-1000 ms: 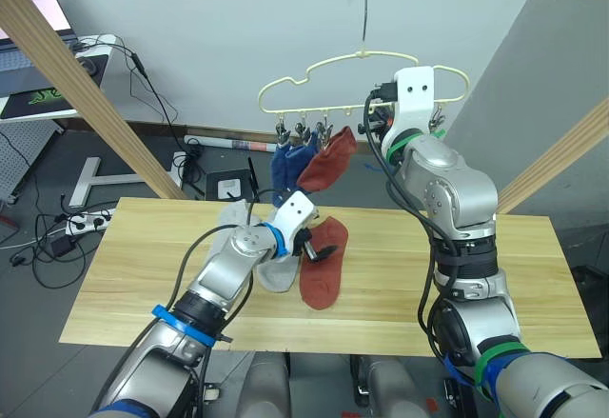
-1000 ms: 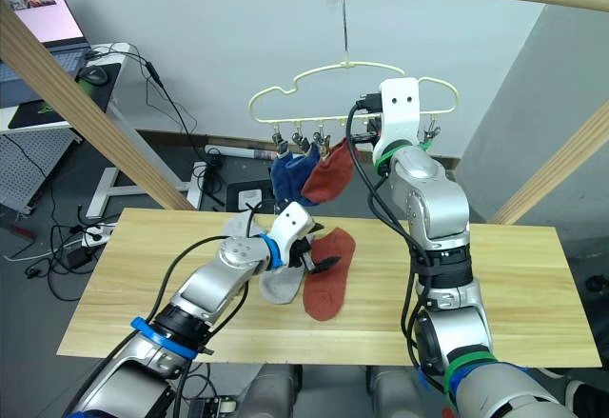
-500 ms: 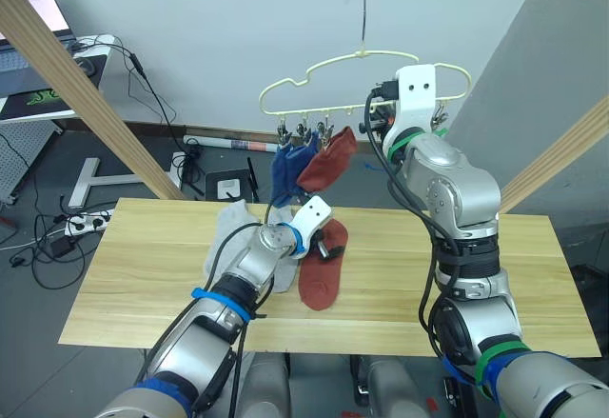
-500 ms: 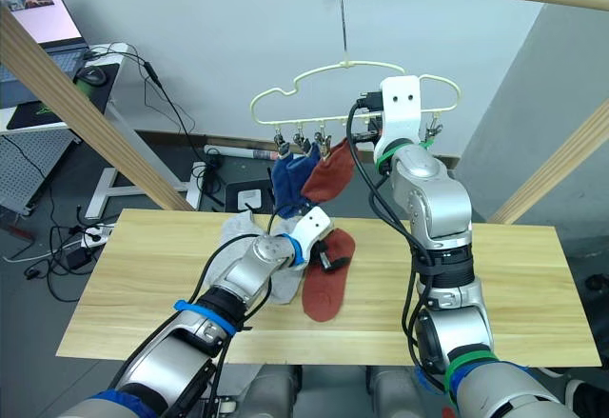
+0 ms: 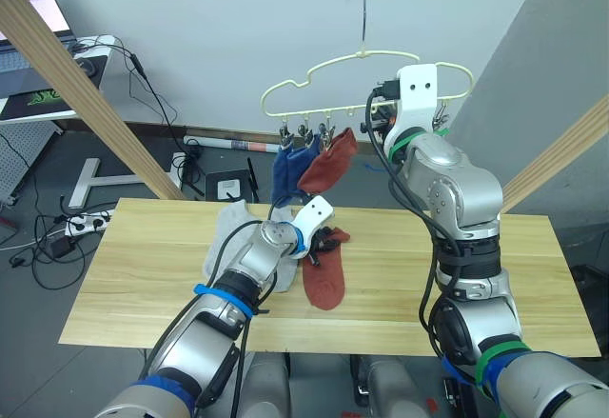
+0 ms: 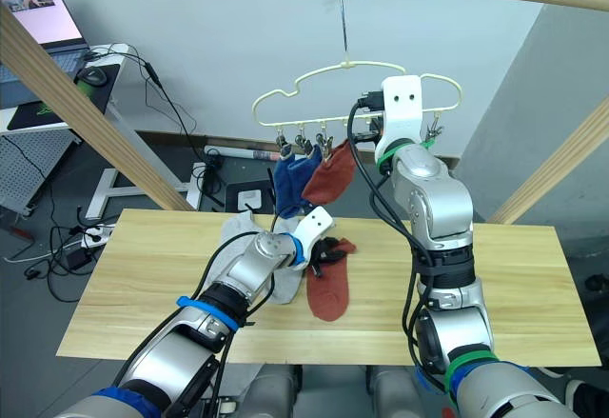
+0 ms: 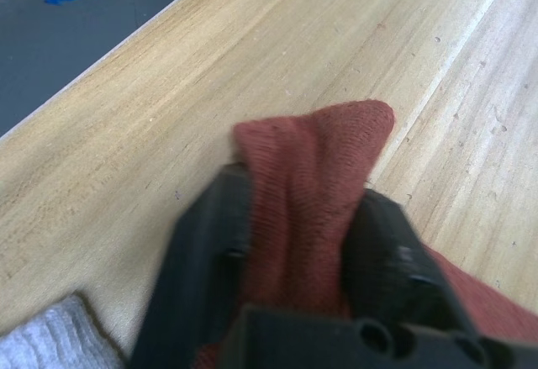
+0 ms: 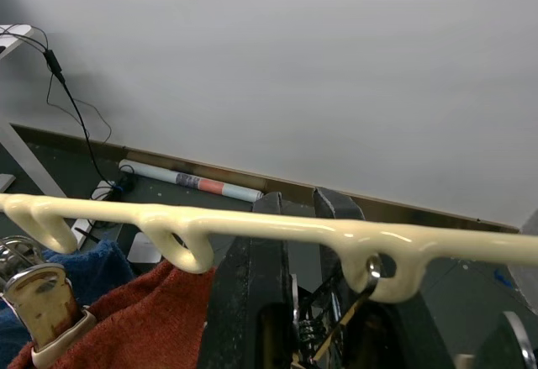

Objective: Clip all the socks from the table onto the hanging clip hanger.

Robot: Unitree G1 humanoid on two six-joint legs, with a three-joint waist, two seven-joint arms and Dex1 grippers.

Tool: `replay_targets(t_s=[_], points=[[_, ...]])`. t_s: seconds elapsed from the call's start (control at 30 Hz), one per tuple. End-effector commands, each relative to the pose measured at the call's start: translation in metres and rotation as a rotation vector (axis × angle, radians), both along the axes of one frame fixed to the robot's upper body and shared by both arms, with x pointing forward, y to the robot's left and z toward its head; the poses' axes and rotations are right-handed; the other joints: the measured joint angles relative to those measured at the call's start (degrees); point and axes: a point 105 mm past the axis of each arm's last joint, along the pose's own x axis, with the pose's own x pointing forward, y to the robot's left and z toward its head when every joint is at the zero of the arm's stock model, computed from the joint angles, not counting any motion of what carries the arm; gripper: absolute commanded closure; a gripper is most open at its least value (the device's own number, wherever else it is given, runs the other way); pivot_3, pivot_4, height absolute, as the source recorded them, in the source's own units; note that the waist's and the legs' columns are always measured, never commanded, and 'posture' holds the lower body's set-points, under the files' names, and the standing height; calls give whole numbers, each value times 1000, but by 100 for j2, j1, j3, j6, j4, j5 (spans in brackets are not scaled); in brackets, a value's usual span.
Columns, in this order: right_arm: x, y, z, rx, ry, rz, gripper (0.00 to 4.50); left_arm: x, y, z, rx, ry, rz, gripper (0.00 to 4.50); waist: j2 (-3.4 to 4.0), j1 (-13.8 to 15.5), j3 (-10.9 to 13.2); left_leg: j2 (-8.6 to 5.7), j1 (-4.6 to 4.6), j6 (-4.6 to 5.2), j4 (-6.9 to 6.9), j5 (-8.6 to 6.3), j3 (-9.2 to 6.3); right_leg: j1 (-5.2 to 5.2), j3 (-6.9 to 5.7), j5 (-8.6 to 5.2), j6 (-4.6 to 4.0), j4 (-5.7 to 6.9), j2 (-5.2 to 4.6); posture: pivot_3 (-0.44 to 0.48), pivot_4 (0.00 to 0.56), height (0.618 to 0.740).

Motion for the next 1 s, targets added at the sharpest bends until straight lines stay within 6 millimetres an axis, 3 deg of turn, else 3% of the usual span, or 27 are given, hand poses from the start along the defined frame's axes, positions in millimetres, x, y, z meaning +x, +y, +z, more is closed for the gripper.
replay_targets(t_s=[0.03, 0.1, 0.47, 0.63, 1.0], points=[[-10, 2, 31, 26, -116, 14, 4347, -7, 2, -15, 33, 46, -3, 4025, 0, 0, 0, 0, 0, 0, 0, 0, 0, 0, 0, 0, 0, 0, 0, 98, 222, 740], [-10, 2, 31, 27, -115, 15, 4347, -7, 2, -14, 32, 47, -5, 4482, 0, 0, 0, 0, 0, 0, 0, 0, 0, 0, 0, 0, 0, 0, 0, 98, 222, 740], [-10, 2, 31, 28, -115, 13, 4347, -7, -2, -10, 2, 55, -4, 4482, 0, -1, 0, 0, 0, 0, 0, 0, 0, 0, 0, 0, 0, 1, 0, 97, 218, 740], [-11, 3, 33, 37, -115, 18, 4347, 1, -21, 33, -266, 76, 42, 4482, 0, -6, 0, 0, -1, 0, 0, 1, 0, -1, -1, 0, 0, 1, 0, 96, 217, 740], [-17, 9, 44, 91, -70, 42, 4347, 12, -47, 107, -511, 15, 59, 4482, 0, -47, 0, 1, -3, 0, 0, 1, -1, -1, -2, 0, 0, -1, 0, 95, 221, 740]])
